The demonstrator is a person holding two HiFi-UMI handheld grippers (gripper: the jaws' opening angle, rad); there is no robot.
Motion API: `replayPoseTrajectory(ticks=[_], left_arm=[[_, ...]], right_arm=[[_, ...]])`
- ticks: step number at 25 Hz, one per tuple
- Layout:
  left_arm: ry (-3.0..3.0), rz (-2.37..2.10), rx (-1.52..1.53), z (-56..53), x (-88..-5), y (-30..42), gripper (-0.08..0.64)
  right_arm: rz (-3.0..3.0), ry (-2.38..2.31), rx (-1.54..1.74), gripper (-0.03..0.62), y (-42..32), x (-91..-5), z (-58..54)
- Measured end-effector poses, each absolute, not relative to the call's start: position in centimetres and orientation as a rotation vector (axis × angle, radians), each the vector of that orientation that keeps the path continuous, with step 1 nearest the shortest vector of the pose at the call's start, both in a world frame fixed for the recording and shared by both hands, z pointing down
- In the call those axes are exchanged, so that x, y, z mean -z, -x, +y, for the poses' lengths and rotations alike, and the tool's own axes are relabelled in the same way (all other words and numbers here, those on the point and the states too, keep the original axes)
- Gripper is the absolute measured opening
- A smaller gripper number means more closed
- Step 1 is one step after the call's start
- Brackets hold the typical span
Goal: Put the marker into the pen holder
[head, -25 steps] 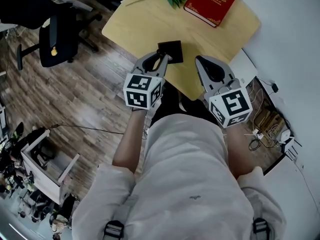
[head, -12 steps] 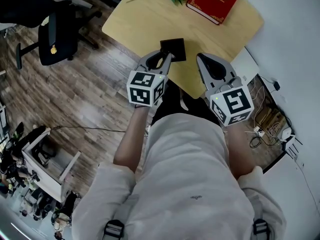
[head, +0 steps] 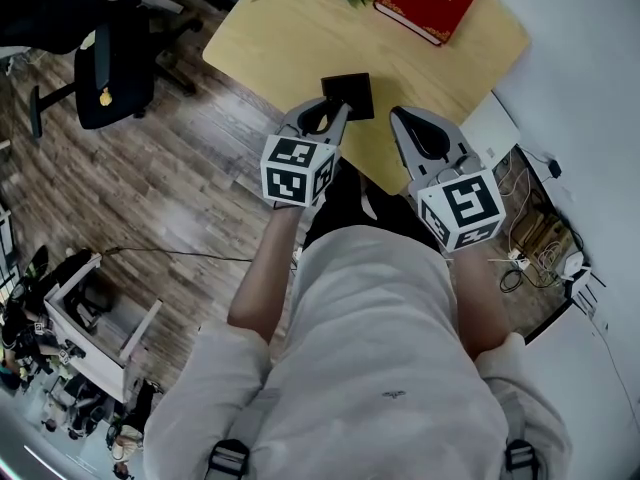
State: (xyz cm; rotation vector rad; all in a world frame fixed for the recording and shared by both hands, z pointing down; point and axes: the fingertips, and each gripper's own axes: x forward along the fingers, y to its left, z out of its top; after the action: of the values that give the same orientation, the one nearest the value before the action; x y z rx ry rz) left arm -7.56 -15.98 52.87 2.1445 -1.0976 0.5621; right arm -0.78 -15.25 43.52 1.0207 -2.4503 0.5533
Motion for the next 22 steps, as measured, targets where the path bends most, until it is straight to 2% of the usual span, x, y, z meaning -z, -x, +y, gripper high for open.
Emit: replayPoseTrajectory(ticks=[22], left_arm=[[-2.141, -1.076, -0.659, -16.1, -55.2, 6.1, 0.06]], right_arm=[[-2.435, -1.006, -0.585, -0.001, 1.1, -44.6, -14.5]])
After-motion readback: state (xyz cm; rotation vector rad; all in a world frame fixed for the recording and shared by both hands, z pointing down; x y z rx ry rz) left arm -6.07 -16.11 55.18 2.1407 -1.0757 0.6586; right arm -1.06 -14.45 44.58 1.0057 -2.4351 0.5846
